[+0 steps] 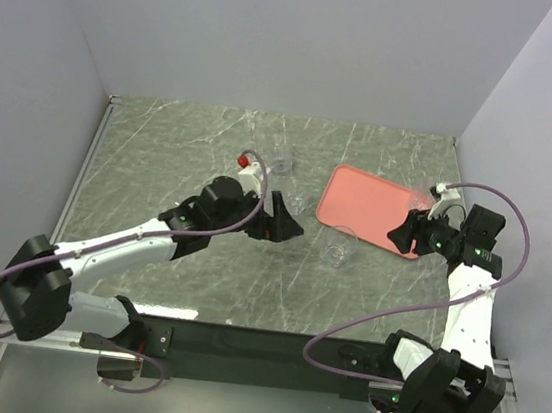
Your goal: Place the glasses into the tray
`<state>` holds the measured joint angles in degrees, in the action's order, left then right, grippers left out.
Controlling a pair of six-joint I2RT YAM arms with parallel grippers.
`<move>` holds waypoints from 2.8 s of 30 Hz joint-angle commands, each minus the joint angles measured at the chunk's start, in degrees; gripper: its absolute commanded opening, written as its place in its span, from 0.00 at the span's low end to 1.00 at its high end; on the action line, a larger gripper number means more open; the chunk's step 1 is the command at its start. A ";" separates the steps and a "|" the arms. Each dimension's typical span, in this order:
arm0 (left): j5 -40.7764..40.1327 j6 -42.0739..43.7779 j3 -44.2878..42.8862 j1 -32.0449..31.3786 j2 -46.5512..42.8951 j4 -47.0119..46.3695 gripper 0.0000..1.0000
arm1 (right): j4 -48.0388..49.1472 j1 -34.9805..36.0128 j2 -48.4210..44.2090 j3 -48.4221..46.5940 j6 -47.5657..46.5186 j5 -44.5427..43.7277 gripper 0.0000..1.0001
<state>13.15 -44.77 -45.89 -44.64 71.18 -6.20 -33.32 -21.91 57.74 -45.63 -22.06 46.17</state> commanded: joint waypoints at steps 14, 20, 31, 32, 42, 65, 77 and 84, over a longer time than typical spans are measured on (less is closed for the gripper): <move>-17.01 -1.90 -18.79 -10.46 19.33 11.45 0.86 | 0.27 -3.23 -1.75 -0.08 -0.87 2.60 0.63; -20.09 -1.11 -25.91 -12.04 26.45 16.30 0.84 | 0.27 -3.40 -2.01 -0.08 -0.96 2.69 0.63; -26.50 0.83 -40.59 -13.80 38.77 28.07 0.73 | -0.08 -3.84 -2.36 -0.08 -1.05 3.22 0.63; -26.85 1.00 -41.29 -14.07 39.99 29.13 0.69 | 0.01 -3.84 -2.36 -0.08 -1.05 3.31 0.63; -30.11 4.16 -49.02 -15.39 45.98 33.88 0.10 | -0.34 -4.28 -2.71 -0.25 -1.14 3.66 0.63; -26.24 11.29 -69.15 -8.36 53.35 34.41 0.00 | -0.95 -5.77 -3.24 -0.52 -1.32 5.59 0.63; -23.87 12.87 -77.33 -2.38 60.21 27.56 0.00 | -1.13 -5.95 -3.16 -0.34 -1.31 7.35 0.63; -24.14 12.78 -79.62 -0.71 63.73 23.08 0.00 | -1.13 -6.12 -3.33 -0.34 -1.14 7.70 0.63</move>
<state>-11.84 -32.34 -121.67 -45.74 134.45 22.94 -34.41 -27.53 55.55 -45.63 -22.65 52.25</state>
